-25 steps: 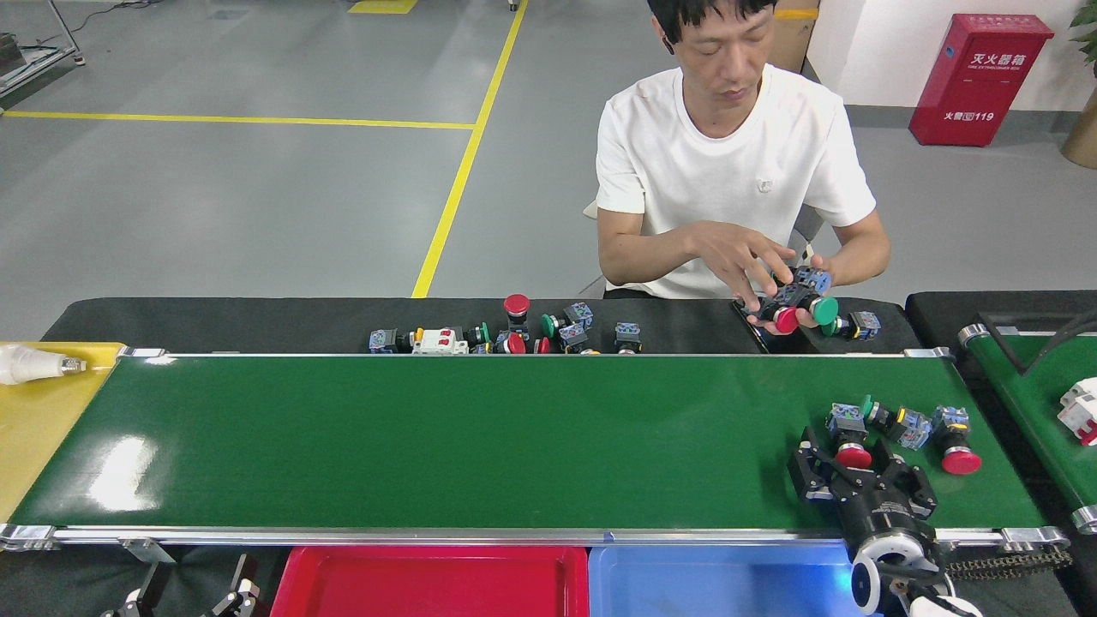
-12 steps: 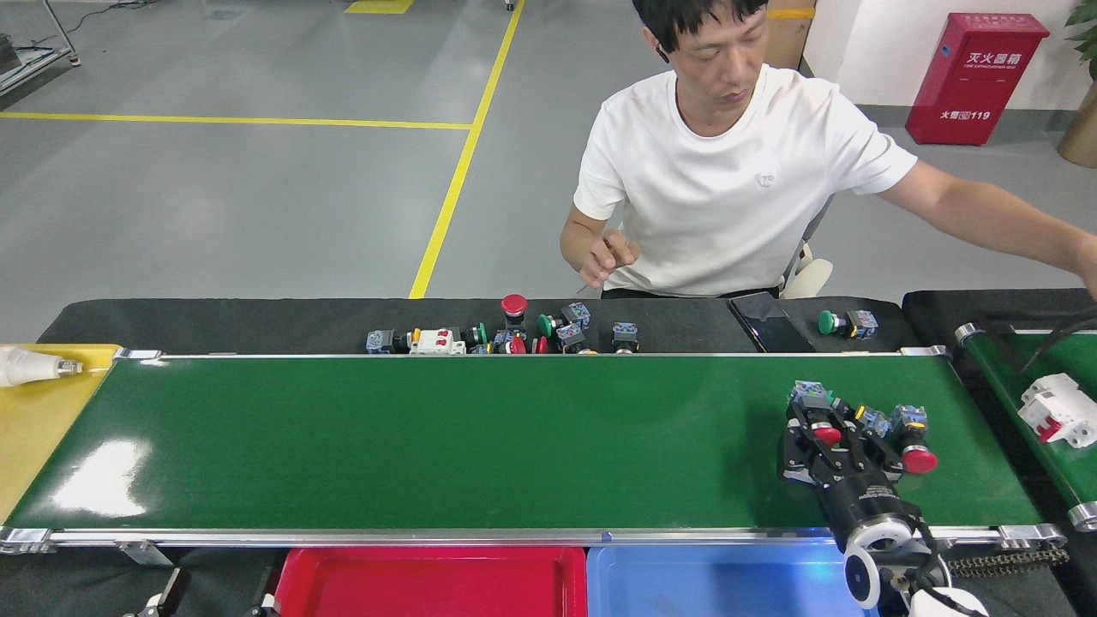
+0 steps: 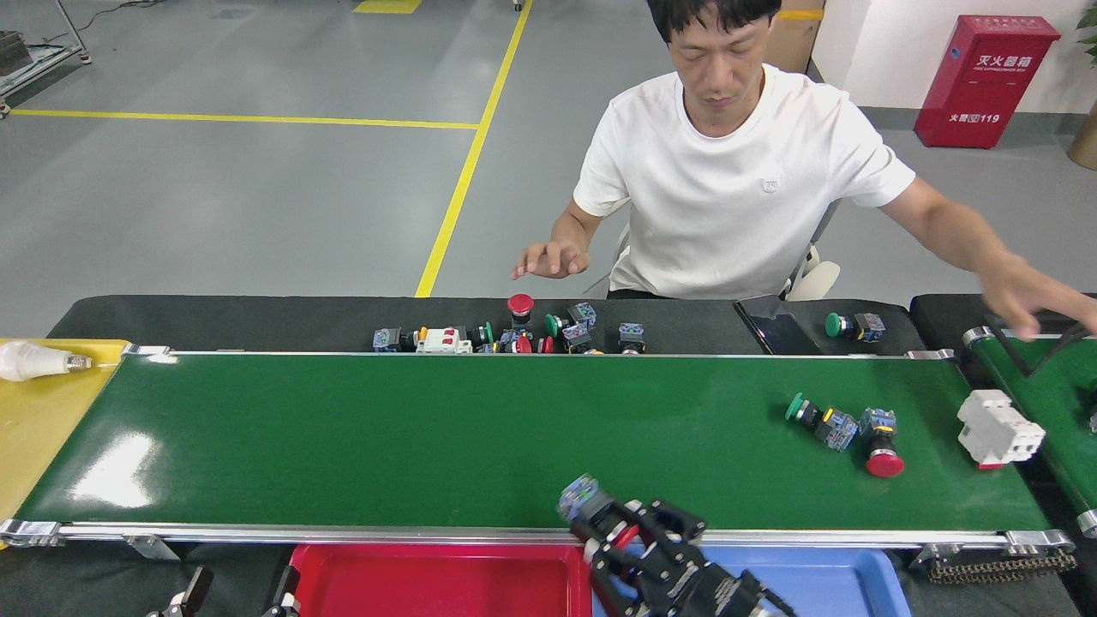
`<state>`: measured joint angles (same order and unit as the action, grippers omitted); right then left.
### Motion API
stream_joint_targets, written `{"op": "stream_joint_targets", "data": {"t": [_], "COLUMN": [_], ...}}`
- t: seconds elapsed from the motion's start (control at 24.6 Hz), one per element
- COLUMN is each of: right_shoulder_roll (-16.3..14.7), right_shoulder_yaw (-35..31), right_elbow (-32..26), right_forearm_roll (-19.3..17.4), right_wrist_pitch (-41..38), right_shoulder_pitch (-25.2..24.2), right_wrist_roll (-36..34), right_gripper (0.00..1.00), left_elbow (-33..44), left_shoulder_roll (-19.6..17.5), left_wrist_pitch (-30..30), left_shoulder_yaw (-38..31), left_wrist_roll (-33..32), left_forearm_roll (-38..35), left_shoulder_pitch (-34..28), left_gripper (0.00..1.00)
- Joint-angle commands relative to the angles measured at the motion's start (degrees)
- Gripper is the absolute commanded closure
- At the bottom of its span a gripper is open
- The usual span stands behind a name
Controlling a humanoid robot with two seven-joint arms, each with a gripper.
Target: Pick switch part from conveyor to tray
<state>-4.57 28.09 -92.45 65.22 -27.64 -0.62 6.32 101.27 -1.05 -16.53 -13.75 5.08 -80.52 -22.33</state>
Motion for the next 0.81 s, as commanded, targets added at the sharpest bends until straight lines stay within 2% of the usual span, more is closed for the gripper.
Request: {"op": "stream_joint_targets", "data": {"t": [0.0, 0.24, 0.37, 0.45, 0.57, 0.69, 0.77], "right_shoulder_roll": [0.4, 1.8, 2.2, 3.0, 3.1, 1.6, 1.1], "right_shoulder_yaw": [1.7, 1.0, -5.9, -11.1, -16.3, -17.5, -17.5], "right_elbow": [0.1, -0.2, -3.3, -3.8, -3.9, -3.9, -5.5], "right_forearm_roll": [0.1, 0.0, 0.0, 0.0, 0.2, 1.7, 3.2], "right_wrist_pitch": [-0.4, 0.8, 10.5, 19.4, 32.6, 41.9, 43.4], "right_shoulder_pitch": [0.3, 0.6, 1.4, 3.5, 3.8, 1.9, -2.2], "right_wrist_roll": [1.7, 3.0, 2.8, 2.6, 1.5, -5.4, -10.1], "right_gripper": [0.01, 0.02, 0.02, 0.04, 0.04, 0.04, 0.03], "left_elbow": [0.7, 0.7, 0.7, 0.7, 0.7, 0.7, 0.7], "left_shoulder_roll": [-0.1, -0.4, -0.4, -0.4, -0.5, -0.4, -0.3], "left_wrist_pitch": [0.0, -0.1, -0.1, 0.0, -0.1, 0.0, 0.1], "left_shoulder_yaw": [-0.1, -0.1, -0.1, -0.1, 0.0, 0.3, 0.0], "left_wrist_roll": [0.4, 0.4, 0.4, 0.4, 0.4, 0.3, 0.3], "left_forearm_roll": [-0.1, -0.1, -0.2, -0.3, -0.3, -0.3, -0.3], "left_shoulder_pitch": [0.4, 0.4, 0.5, 0.5, 0.8, 0.8, 0.4], "left_gripper": [0.00, 0.00, 0.00, 0.00, 0.00, 0.00, 0.00]}}
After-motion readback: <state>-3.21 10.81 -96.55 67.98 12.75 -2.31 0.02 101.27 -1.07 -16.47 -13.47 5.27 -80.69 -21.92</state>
